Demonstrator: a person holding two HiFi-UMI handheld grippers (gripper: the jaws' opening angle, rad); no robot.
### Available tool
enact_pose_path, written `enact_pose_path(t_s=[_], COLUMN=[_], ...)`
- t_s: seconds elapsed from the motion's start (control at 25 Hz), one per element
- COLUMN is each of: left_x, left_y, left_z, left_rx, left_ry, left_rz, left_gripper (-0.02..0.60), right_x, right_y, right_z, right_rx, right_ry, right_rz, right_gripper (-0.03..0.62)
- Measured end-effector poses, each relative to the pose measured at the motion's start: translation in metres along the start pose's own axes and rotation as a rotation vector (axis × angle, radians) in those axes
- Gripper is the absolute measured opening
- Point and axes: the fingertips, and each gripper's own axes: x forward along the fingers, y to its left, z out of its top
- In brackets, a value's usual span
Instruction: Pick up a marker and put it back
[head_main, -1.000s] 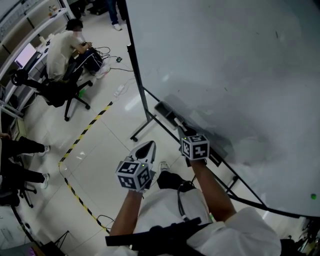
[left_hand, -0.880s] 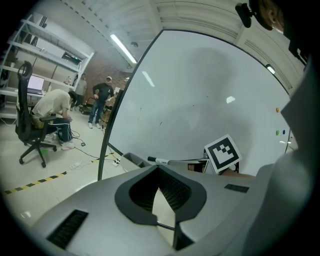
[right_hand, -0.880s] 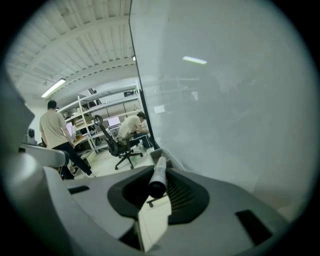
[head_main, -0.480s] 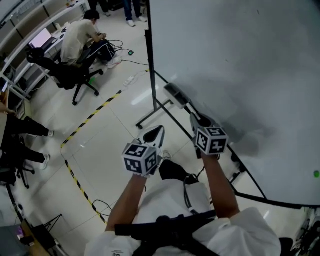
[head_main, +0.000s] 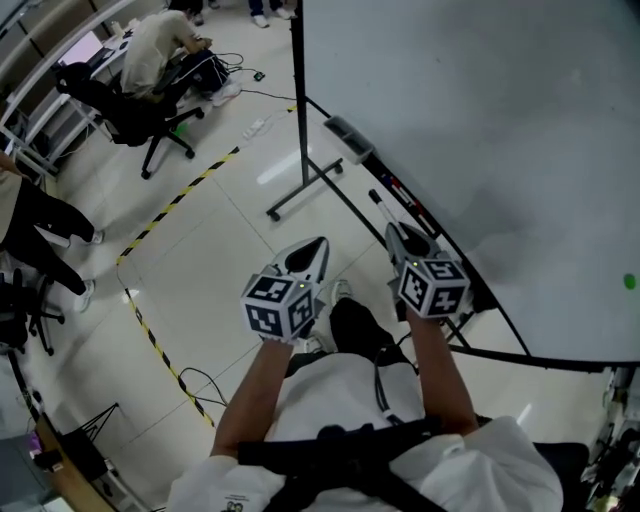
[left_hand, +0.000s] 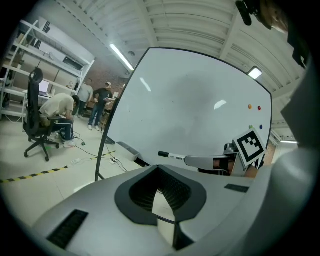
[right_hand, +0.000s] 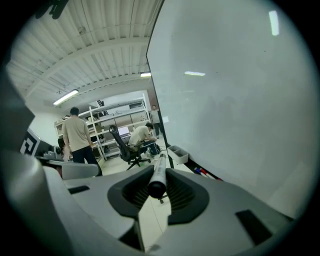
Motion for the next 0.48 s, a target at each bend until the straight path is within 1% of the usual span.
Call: enact_pose_path(t_s=[0.16, 0.48], left_x=[-0.007, -0.002], left_y=[-0.015, -0.027], left_z=[-0.006, 0.004], left_rx=[-0.006, -0.001], left_ry=[-0.005, -0.025], left_rz=[-0.006, 0.008], left_gripper=[-0.003, -0.003], right_x=[-0.021, -0.032], right_y=[0.000, -0.006], right_z=[-0.012, -0.009], right_rx=[0.031, 0.051], right_ry=[-0.006, -0.015], right_rz=[-0.002, 0.017], right_gripper=[0.083, 0.083])
